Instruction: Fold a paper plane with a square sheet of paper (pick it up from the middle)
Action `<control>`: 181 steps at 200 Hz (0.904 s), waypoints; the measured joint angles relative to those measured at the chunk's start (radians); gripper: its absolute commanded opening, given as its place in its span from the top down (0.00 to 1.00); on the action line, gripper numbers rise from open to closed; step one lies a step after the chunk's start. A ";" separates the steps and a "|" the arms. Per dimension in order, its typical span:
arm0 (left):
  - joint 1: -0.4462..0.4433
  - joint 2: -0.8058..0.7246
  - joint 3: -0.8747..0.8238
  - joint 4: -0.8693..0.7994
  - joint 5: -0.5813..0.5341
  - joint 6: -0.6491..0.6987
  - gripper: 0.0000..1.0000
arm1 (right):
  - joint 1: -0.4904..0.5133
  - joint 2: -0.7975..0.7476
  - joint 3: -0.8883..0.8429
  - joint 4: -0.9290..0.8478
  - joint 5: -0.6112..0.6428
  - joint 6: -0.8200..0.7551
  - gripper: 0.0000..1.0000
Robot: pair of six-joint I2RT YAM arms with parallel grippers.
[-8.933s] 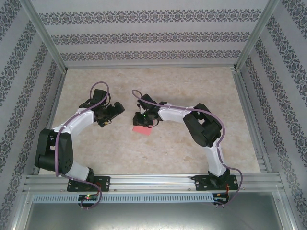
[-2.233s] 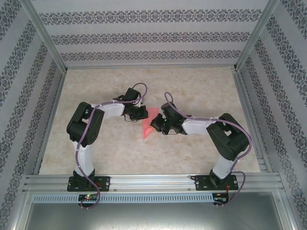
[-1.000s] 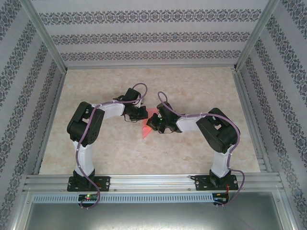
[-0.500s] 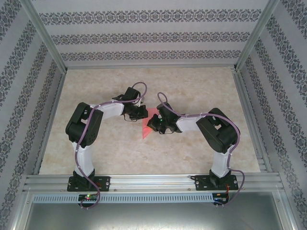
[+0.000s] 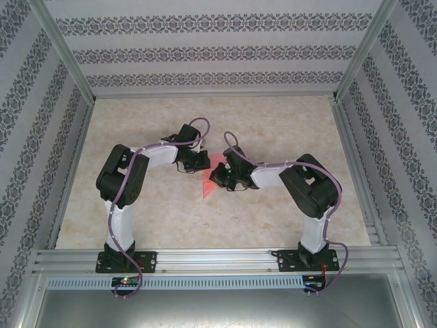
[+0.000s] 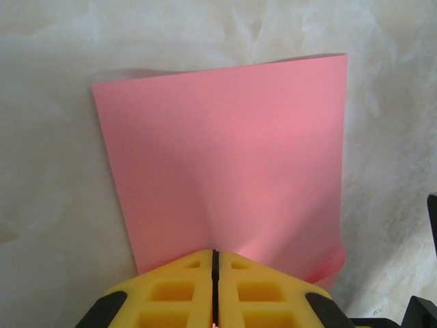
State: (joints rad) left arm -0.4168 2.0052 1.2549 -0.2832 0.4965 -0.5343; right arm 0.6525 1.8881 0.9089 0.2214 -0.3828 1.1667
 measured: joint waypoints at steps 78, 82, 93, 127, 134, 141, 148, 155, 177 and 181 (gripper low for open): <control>0.000 0.009 0.013 -0.010 0.000 0.004 0.90 | 0.000 0.018 0.013 0.007 0.000 -0.015 0.97; 0.000 0.009 0.013 -0.010 0.000 0.004 0.90 | 0.000 0.018 0.013 0.007 0.000 -0.015 0.96; 0.000 0.009 0.013 -0.010 0.000 0.005 0.90 | 0.000 0.018 0.013 0.007 0.000 -0.015 0.96; 0.000 0.010 0.013 -0.010 0.000 0.005 0.89 | 0.000 0.019 0.014 0.006 0.000 -0.015 0.96; 0.000 0.010 0.013 -0.010 0.000 0.004 0.89 | 0.000 0.019 0.014 0.006 0.000 -0.015 0.95; 0.000 0.010 0.013 -0.010 0.000 0.004 0.88 | 0.000 0.019 0.014 0.006 0.000 -0.015 0.95; 0.000 0.010 0.013 -0.010 -0.002 0.003 0.87 | 0.000 0.019 0.014 0.006 0.000 -0.016 0.94; 0.000 0.010 0.013 -0.010 -0.003 0.002 0.86 | 0.000 0.019 0.014 0.006 0.000 -0.016 0.93; 0.011 0.005 0.006 -0.008 -0.002 -0.023 0.82 | 0.000 0.020 0.014 0.006 0.001 -0.019 0.91; 0.015 0.001 0.001 -0.006 -0.002 -0.026 0.81 | 0.000 0.020 0.015 0.006 0.001 -0.019 0.91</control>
State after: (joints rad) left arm -0.4015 2.0060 1.2560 -0.2897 0.4946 -0.5606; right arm 0.6525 1.9083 0.9237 0.2272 -0.3820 1.1481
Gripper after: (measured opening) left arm 0.170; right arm 0.086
